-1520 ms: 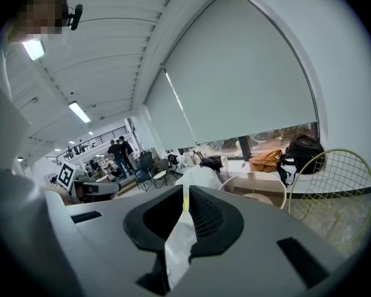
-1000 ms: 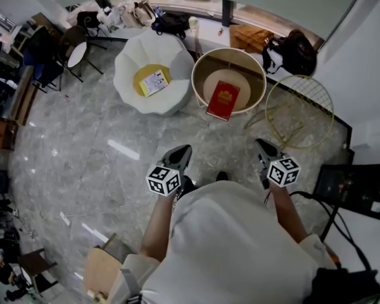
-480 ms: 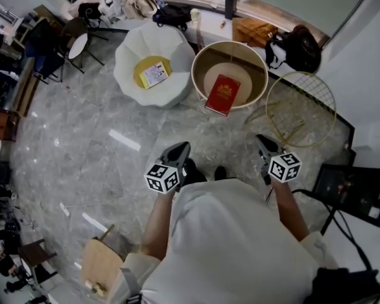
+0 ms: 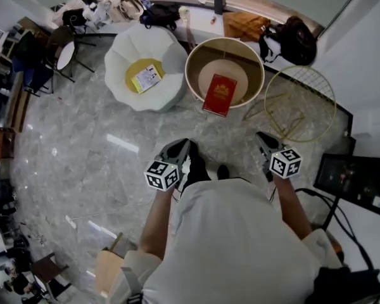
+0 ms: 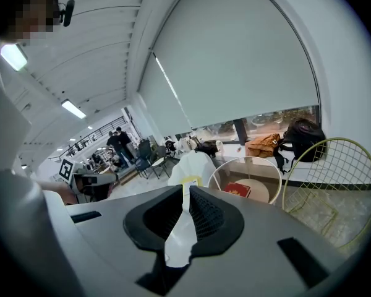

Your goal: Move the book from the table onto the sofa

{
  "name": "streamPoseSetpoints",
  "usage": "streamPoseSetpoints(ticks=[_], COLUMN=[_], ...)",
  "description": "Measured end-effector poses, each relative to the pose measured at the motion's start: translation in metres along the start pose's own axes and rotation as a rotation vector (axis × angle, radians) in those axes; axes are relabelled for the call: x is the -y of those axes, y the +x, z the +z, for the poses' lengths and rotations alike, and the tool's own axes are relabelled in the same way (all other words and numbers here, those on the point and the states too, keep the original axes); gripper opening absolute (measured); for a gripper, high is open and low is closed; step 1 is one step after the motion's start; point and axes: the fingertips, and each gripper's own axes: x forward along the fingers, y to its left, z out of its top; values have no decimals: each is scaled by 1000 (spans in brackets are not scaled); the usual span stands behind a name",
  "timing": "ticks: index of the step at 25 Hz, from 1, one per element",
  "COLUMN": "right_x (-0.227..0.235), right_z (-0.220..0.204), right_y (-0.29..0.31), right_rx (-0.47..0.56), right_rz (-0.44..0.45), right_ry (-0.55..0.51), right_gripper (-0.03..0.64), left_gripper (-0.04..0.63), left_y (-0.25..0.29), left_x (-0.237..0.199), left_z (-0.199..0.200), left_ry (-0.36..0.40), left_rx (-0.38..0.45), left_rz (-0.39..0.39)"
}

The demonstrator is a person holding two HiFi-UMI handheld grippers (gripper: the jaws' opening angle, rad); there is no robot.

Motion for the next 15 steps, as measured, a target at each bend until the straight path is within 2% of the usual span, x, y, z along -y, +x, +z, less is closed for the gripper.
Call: streamPoseSetpoints(ticks=[15], right_x=[-3], right_z=[34], right_y=[86], right_rx=[16], right_rz=[-125], right_ry=[69], right_gripper=[54], left_gripper=[2], left_y=[57], left_x=[-102], left_z=[53], left_ry=[29], left_rx=[-84], left_rz=[-133])
